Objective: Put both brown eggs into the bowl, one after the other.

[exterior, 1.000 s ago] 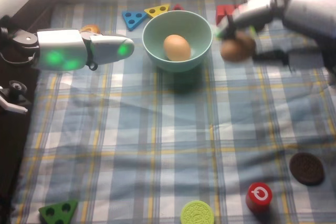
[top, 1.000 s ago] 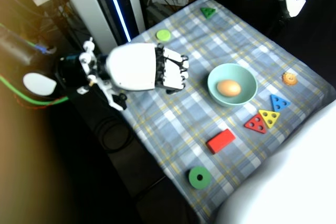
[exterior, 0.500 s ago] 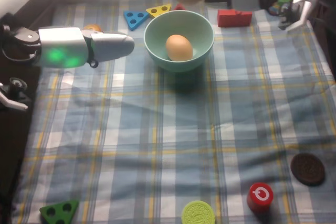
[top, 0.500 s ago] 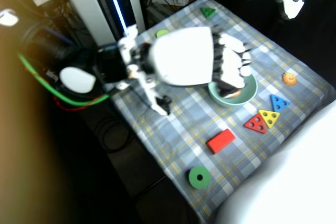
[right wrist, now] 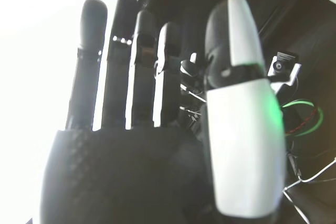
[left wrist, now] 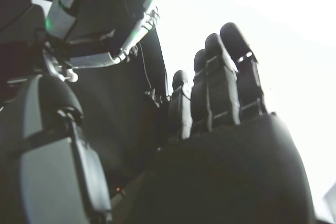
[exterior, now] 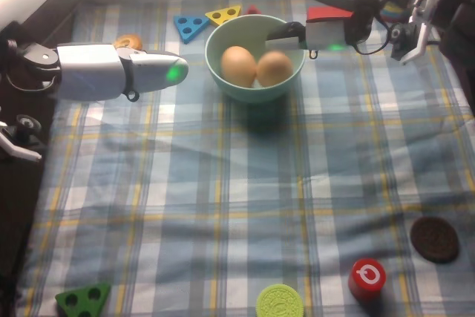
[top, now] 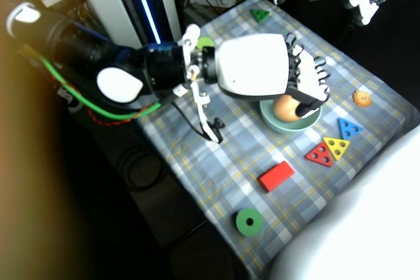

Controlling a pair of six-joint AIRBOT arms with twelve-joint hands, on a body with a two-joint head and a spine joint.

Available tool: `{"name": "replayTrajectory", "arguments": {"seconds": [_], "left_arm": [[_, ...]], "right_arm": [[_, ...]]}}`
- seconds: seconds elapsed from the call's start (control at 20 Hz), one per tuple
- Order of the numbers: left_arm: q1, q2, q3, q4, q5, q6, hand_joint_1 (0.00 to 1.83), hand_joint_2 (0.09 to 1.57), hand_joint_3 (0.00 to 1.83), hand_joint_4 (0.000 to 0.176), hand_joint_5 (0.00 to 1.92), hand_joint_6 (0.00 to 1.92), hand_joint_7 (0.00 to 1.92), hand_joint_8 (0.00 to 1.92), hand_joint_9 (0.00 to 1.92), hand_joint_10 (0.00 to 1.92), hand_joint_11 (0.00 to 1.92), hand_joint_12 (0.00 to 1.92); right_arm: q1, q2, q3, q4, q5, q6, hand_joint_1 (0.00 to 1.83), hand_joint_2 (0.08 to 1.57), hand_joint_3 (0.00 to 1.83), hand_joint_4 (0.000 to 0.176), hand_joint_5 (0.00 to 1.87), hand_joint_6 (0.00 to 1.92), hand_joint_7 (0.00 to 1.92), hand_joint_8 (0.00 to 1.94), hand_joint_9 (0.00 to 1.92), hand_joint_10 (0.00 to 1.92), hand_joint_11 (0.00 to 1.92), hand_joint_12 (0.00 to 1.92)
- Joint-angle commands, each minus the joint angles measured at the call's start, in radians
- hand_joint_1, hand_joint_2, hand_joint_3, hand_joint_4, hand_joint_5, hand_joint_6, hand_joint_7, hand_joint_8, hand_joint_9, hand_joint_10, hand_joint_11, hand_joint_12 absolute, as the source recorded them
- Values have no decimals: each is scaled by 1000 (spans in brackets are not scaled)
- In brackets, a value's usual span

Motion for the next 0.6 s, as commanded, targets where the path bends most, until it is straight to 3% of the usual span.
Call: {"name": "replayTrajectory", "arguments": {"seconds": [0.0,0.05,0.1,0.2,0.3,0.4,0.5,0.55], "left_arm": [[-6,6,1,9,-131,-13,682,929,4,151,165,0,230,1,270,4,0,947],[-6,7,1,9,-135,-14,680,931,4,140,166,1,229,0,271,4,0,954],[-6,8,-1,9,-139,-14,694,926,0,142,178,2,239,2,288,5,0,1046],[-3,12,-4,7,-151,-22,699,917,0,143,188,5,238,0,277,0,0,1054],[16,24,-4,7,-182,-83,682,906,0,156,202,3,239,0,276,1,0,1031],[40,40,-4,6,-213,-150,677,897,0,159,189,0,230,3,258,1,0,1006],[80,60,-2,0,-266,-246,719,903,0,125,214,3,235,1,253,1,0,893],[101,68,2,4,-300,-309,751,905,1,86,233,9,274,15,286,14,0,881]], "right_arm": [[7,26,-7,45,146,-6,942,1154,1,11,595,0,679,0,651,121,223,1162],[7,54,-19,59,173,-6,948,1174,0,14,570,0,621,0,612,57,207,1151],[3,99,-40,84,212,-6,906,1250,8,13,547,0,543,0,548,6,192,1102],[-40,173,-79,144,303,-6,866,1274,6,12,528,1,534,0,523,3,158,1197],[-113,240,-119,211,408,-6,852,1276,1,7,551,9,555,9,510,1,5,1219],[-187,290,-155,257,480,-6,888,1250,0,0,596,20,580,10,588,28,115,1267],[-269,338,-196,304,541,-6,915,1260,1,7,622,11,610,8,564,7,89,1158],[-307,354,-211,323,571,-6,908,1268,1,37,608,3,618,4,551,1,98,1115]]}}
